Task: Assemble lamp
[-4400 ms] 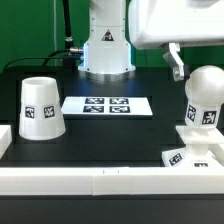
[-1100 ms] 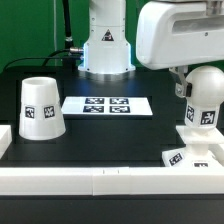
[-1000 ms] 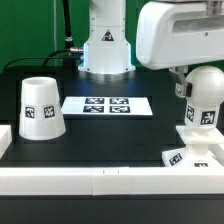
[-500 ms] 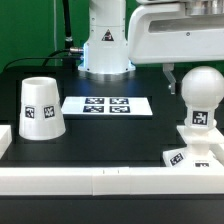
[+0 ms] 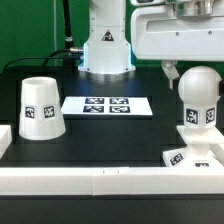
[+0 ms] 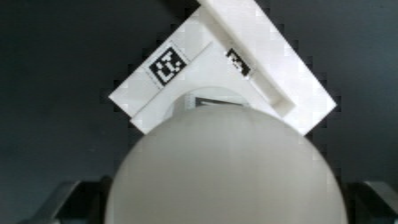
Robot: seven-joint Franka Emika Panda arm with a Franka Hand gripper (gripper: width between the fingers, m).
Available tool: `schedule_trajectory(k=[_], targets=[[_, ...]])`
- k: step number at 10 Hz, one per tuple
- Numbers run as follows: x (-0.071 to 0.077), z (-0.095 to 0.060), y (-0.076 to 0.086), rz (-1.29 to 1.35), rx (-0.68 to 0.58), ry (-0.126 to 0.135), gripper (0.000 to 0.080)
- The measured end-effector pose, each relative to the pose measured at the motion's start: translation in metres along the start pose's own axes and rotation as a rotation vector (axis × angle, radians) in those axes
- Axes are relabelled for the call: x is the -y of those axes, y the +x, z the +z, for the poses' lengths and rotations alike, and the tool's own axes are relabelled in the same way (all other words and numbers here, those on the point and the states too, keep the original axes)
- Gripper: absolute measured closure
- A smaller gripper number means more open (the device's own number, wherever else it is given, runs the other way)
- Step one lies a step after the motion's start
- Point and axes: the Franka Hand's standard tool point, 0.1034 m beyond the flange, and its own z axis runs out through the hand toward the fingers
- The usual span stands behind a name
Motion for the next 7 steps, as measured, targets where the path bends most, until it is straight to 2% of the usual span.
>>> schedule_trajectory(k=[2,6,7], targets=[[0.0013,0.0004,-0.0031,0.19,0.017,0.004,0.0223],[0.0032,0.0012,-0.0068,0.324,0.03,0.008,0.0223],[0.0031,0.0015,-0.0068,0.304,0.03,0.008,0.0152]])
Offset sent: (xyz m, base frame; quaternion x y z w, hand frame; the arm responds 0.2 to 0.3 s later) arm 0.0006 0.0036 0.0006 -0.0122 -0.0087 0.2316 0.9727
